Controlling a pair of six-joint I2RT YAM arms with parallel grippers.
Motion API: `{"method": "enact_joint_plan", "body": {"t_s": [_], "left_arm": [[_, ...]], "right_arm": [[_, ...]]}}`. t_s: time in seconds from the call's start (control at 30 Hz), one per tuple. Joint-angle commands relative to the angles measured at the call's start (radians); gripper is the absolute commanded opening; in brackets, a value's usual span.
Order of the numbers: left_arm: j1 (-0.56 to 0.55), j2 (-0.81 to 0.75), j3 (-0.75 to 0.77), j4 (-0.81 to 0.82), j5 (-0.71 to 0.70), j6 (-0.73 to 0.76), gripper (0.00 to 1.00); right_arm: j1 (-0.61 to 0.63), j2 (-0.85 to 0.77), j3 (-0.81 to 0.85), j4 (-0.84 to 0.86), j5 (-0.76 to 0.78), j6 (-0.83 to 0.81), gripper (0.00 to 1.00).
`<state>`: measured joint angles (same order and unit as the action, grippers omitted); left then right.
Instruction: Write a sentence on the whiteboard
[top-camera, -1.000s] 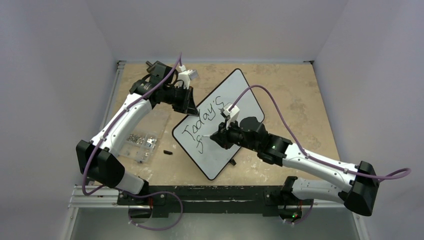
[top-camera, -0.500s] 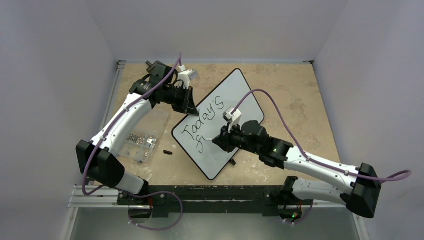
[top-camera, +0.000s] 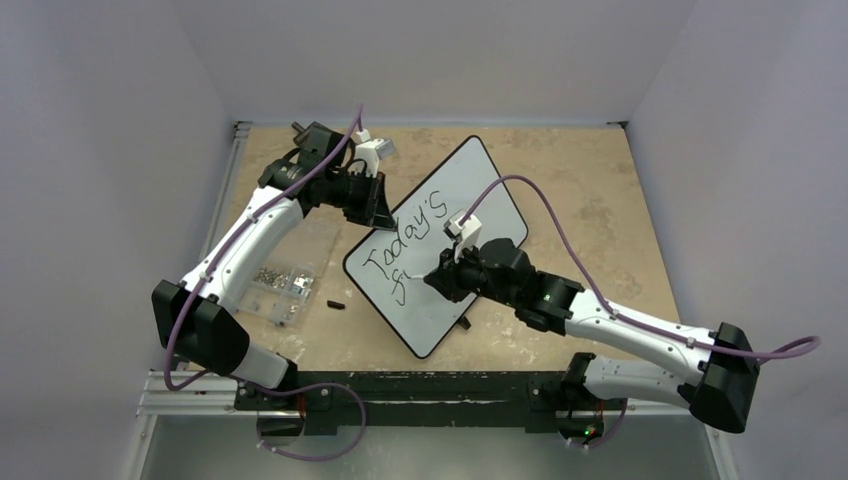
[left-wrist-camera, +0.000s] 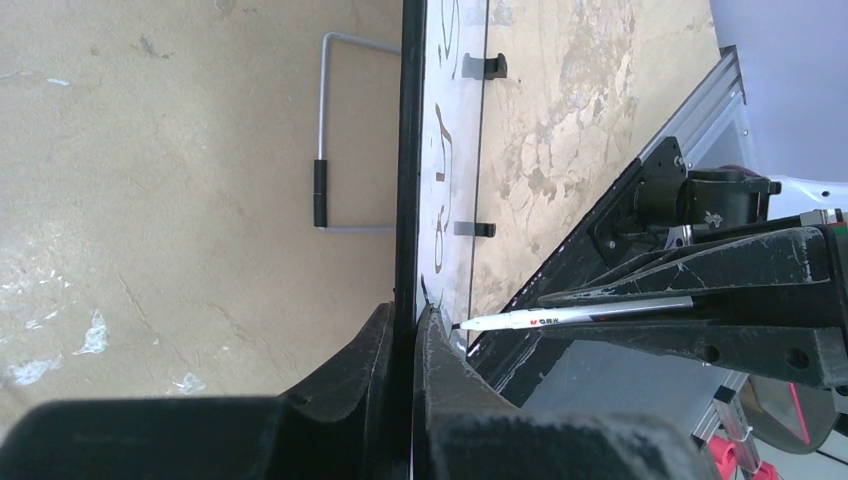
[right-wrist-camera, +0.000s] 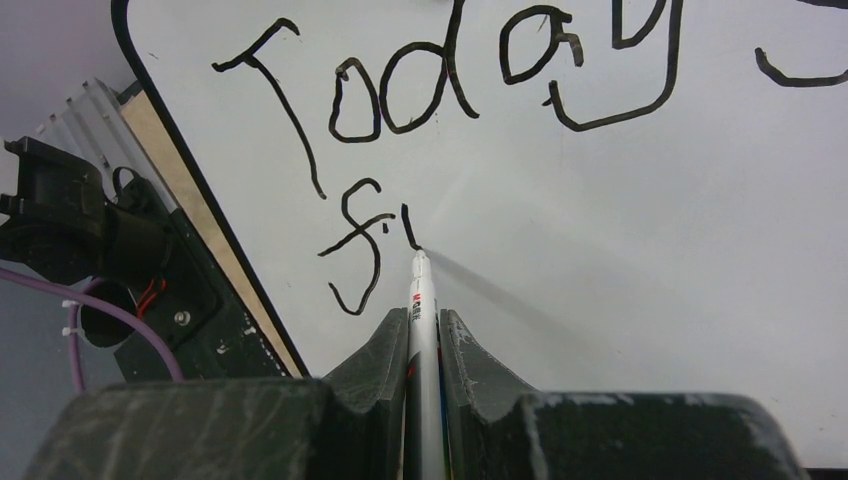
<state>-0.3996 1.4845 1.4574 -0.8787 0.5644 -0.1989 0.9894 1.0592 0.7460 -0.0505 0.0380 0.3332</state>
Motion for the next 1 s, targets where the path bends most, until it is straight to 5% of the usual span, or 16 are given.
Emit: {"method": "enact_joint_plan", "body": {"t_s": [0.0,0.97], "left_arm": [[0.009,-0.028,-0.001,0.03,-0.112,0.012,0.0],[0.008,-0.033,0.0,0.03,-0.113,0.012,0.0]], "right_arm": [[-0.006,0.033,0.061,-0.009,0.089,-0.014,0.0],[-0.011,0.042,0.105,0.023,0.094,-0.011,0.0]]}}
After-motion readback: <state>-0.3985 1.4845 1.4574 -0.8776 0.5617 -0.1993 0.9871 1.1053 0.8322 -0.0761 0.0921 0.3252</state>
